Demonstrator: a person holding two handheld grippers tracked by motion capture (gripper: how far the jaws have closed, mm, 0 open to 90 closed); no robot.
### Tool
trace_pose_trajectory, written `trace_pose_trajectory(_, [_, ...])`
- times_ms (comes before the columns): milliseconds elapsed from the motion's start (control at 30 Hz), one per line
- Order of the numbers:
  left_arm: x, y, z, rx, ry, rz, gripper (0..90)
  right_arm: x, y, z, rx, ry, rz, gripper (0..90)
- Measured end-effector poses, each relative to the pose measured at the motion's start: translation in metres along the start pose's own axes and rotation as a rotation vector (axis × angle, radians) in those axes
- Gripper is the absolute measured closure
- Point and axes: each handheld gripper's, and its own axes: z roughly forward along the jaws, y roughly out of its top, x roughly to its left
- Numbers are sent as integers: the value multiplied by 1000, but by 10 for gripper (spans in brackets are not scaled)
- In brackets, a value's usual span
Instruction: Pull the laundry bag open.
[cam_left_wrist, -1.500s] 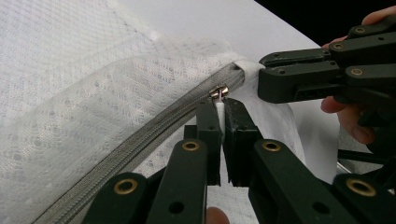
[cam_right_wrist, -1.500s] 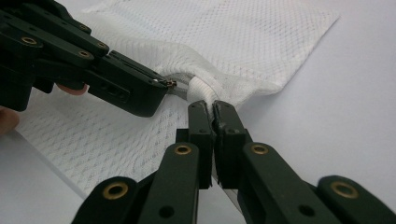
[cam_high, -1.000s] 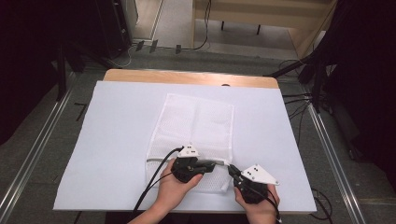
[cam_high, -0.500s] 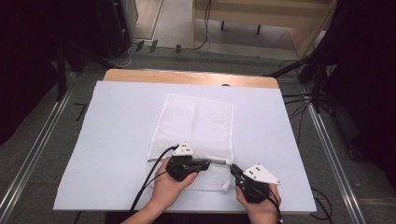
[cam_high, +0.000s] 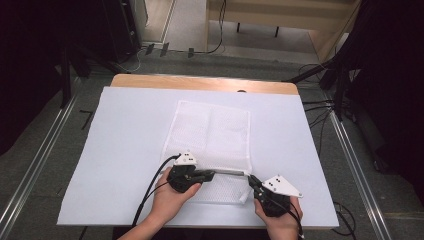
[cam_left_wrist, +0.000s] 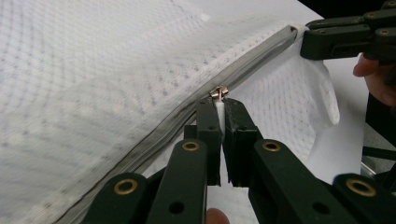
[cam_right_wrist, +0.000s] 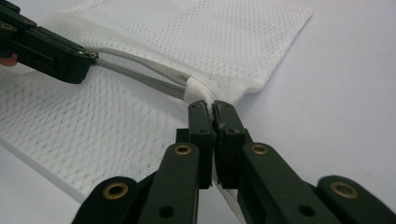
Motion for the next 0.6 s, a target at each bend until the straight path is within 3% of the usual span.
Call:
trace_pose_trajectory(400, [17, -12, -16, 1, 37, -28, 866, -1, 1, -1, -2, -16, -9, 887])
trace_pose_trajectory(600, [33, -24, -29, 9, 68, -52, 867, -4, 1, -2, -4, -23, 0, 888])
